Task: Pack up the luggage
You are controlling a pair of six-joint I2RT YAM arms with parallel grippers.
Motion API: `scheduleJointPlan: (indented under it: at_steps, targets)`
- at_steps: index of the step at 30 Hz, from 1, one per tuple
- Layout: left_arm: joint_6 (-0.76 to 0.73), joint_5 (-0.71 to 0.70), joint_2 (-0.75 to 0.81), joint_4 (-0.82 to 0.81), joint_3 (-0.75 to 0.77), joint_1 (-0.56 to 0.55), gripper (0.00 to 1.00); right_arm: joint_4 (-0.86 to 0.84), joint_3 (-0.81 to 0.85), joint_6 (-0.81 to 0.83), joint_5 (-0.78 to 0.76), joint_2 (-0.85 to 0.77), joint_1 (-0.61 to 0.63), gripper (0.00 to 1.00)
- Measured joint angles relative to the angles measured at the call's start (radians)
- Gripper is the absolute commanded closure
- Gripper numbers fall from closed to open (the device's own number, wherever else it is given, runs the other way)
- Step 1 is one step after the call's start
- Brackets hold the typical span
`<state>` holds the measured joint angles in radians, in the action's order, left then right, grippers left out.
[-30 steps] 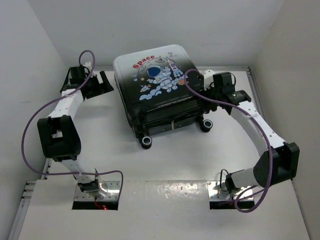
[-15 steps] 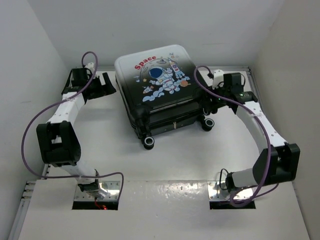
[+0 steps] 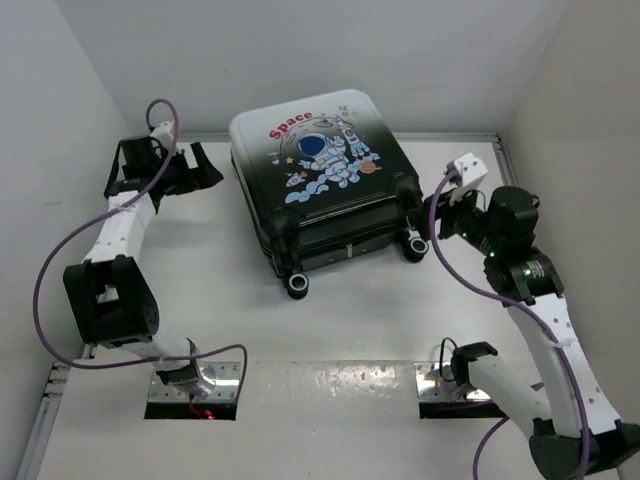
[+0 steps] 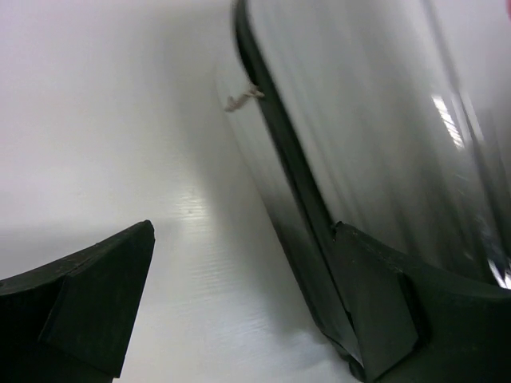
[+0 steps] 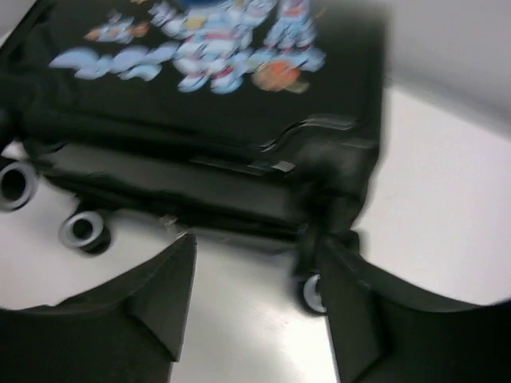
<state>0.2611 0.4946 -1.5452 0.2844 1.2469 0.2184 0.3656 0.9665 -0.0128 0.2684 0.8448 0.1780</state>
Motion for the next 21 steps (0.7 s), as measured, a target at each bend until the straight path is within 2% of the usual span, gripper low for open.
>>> scheduleJointPlan:
  at_steps: [2, 3, 4, 6, 8, 9, 11, 12, 15, 21]
  targets:
    - [-0.03, -0.035, 0.037, 0.023, -0.005, -0.051, 0.0, -0.001, -0.058, -0.031, 0.045, -0.002, 0.029, 0.52]
    - [-0.045, -0.059, 0.058, 0.035, -0.005, -0.08, 0.0, -0.003, -0.1, -0.048, 0.082, 0.0, 0.038, 0.64]
    - [-0.055, -0.077, 0.079, 0.046, -0.005, -0.103, 0.0, -0.031, -0.153, -0.064, 0.111, 0.001, 0.046, 0.67]
    - [-0.07, -0.108, 0.121, 0.066, -0.01, -0.137, 0.0, -0.107, -0.307, -0.125, 0.145, -0.002, 0.075, 0.67]
    - [-0.078, -0.141, 0.179, 0.069, -0.041, -0.139, 0.0, -0.253, -0.511, -0.18, 0.15, -0.024, 0.123, 0.67]
    - [-0.084, -0.154, 0.217, 0.067, -0.069, -0.137, 0.0, -0.297, -0.592, -0.196, 0.125, -0.033, 0.162, 0.64]
    - [-0.094, -0.163, 0.293, 0.066, -0.127, -0.131, 0.0, -0.375, -0.699, -0.218, 0.064, -0.011, 0.263, 0.64]
    - [-0.097, -0.161, 0.333, 0.064, -0.159, -0.129, 0.0, -0.425, -0.734, -0.227, 0.025, 0.01, 0.323, 0.6]
    - [-0.1, -0.128, 0.438, 0.058, -0.243, -0.128, 0.0, -0.61, -0.774, -0.245, -0.098, 0.111, 0.461, 0.6]
    - [-0.084, -0.065, 0.612, 0.014, -0.404, -0.125, 0.0, -0.99, -0.78, -0.258, -0.245, 0.32, 0.533, 0.63]
